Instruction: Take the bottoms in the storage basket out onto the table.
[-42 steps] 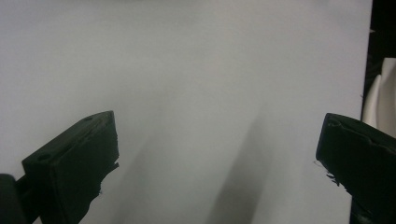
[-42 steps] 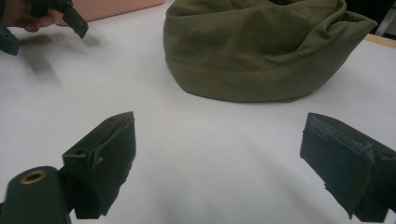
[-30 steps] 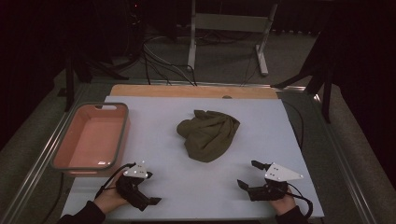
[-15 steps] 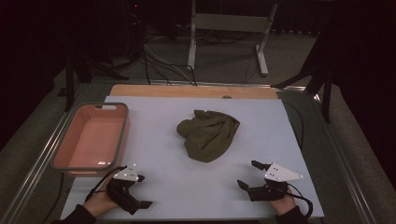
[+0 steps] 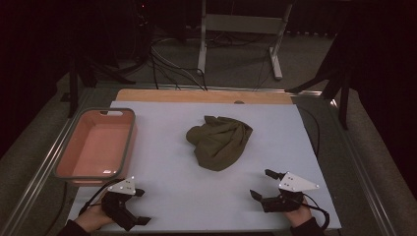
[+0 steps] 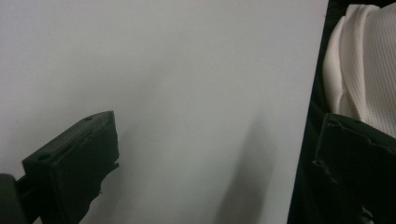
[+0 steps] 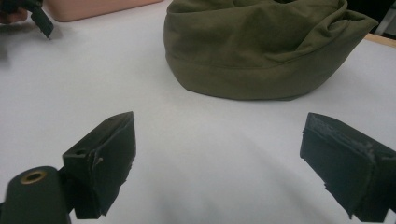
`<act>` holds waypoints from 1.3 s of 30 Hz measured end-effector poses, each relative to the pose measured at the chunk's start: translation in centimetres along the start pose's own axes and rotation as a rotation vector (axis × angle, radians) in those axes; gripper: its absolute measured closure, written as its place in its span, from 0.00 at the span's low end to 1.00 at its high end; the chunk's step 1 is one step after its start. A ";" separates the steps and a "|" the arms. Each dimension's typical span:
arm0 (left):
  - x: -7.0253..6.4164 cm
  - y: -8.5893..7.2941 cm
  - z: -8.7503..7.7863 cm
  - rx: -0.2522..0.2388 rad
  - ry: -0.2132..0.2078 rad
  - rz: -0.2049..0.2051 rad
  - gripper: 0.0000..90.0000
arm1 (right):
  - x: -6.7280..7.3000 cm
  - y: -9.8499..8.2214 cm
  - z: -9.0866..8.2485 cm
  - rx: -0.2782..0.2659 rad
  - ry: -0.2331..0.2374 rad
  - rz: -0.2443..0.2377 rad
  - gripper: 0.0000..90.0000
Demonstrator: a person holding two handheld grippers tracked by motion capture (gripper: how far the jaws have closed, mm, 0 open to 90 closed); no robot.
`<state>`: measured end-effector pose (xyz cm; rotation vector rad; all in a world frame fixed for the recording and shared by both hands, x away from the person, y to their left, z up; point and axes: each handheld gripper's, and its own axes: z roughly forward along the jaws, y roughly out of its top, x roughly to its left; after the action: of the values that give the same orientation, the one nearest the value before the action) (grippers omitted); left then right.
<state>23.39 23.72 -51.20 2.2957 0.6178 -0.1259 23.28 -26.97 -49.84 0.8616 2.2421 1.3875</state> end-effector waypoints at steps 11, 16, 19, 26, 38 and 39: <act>0.3 0.3 -0.1 -0.049 -0.003 0.006 0.00 | -0.1 -0.1 -0.1 0.004 0.000 -0.005 0.12; 0.5 0.6 0.5 -0.042 -0.018 0.013 0.00 | 0.0 -0.1 0.0 0.009 0.004 -0.011 0.12; 0.5 0.8 0.6 -0.053 -0.006 0.022 0.00 | 0.0 -0.1 0.0 0.010 0.007 -0.013 0.12; 0.6 0.9 0.8 -0.060 -0.016 0.011 0.00 | 0.0 -0.1 -0.1 0.006 0.006 -0.014 0.12; 0.6 0.9 0.8 -0.075 -0.029 0.000 0.00 | 0.0 -0.2 -0.1 0.015 0.000 -0.008 0.12; 0.6 0.9 0.8 -0.075 -0.028 0.002 0.00 | -0.1 -0.2 -0.1 0.015 -0.003 -0.010 0.12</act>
<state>24.40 22.84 -51.31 2.2186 0.5966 -0.1311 23.24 -27.17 -49.95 0.8560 2.2544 1.3663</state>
